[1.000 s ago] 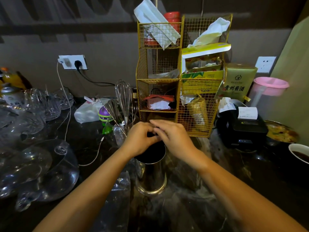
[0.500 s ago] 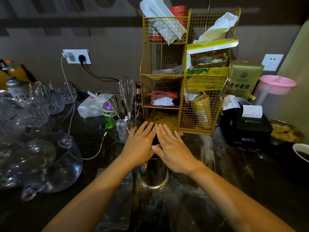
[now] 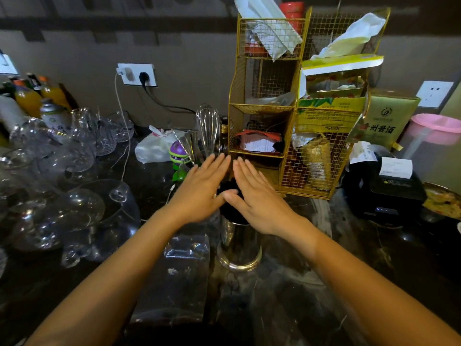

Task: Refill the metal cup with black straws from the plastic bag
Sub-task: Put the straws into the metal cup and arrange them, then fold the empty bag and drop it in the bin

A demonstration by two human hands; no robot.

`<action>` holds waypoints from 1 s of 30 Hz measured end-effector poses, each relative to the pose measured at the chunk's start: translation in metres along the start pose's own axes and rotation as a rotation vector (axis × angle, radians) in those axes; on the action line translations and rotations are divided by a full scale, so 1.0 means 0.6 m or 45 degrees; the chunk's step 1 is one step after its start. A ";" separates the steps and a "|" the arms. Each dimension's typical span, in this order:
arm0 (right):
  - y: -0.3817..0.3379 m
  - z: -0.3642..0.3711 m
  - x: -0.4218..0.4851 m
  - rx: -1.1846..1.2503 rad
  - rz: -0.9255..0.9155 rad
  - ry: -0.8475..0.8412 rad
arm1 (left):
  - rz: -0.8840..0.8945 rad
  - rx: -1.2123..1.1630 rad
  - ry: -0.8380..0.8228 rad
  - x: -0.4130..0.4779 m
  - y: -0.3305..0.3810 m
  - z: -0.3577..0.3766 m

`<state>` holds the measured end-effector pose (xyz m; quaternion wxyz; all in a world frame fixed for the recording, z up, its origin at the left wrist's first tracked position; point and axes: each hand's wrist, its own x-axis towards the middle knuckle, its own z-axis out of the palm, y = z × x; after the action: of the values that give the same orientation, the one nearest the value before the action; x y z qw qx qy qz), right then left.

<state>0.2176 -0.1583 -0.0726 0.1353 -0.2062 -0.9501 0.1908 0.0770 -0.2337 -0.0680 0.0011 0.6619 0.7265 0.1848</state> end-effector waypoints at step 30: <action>0.032 0.302 -0.079 -0.061 -0.060 -0.772 | -0.509 0.000 -0.532 -0.298 -0.222 0.163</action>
<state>0.2051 -0.2186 -0.2504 -0.1551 -0.1208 -0.9560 0.2179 -0.0049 -0.3870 -0.2385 0.1871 0.5293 0.8266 0.0406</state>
